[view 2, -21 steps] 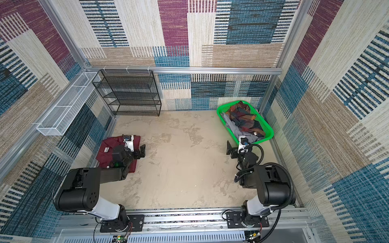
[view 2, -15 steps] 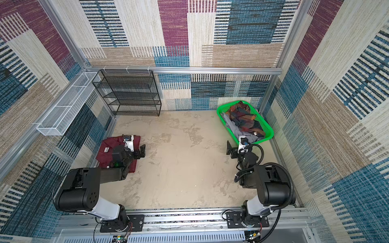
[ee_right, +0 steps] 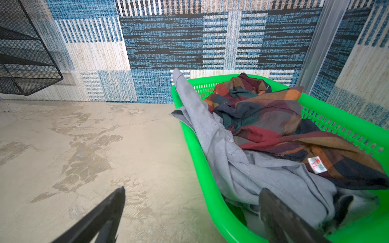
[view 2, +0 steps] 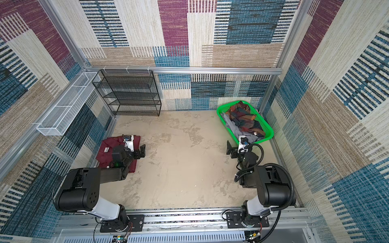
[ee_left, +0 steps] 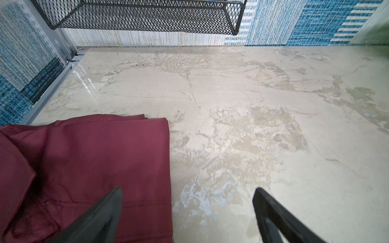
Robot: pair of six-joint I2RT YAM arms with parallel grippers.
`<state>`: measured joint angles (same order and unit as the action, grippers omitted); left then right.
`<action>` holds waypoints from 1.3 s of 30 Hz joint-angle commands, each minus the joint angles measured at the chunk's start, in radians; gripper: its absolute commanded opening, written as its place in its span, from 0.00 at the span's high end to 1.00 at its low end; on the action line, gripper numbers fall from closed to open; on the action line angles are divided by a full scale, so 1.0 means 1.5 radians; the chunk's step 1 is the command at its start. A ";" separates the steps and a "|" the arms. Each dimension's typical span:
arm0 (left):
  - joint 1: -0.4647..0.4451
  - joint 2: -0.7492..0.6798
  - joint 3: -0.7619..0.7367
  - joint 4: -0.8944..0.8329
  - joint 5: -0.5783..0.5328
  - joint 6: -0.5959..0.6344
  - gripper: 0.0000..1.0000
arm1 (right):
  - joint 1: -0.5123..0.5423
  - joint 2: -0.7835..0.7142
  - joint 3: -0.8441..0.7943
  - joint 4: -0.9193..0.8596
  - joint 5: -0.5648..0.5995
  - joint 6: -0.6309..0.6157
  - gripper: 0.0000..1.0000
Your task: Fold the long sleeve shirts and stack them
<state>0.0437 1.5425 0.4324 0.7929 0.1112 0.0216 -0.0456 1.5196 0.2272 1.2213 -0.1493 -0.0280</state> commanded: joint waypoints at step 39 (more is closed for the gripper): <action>0.002 -0.541 0.132 -0.550 -0.142 -0.450 0.01 | 0.100 -0.036 0.741 -1.086 0.357 0.395 0.02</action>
<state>0.0437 0.8227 0.6254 0.1844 0.0257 -0.3801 0.1040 1.4021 1.2842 -0.2543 0.2459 0.5449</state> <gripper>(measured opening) 0.993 0.981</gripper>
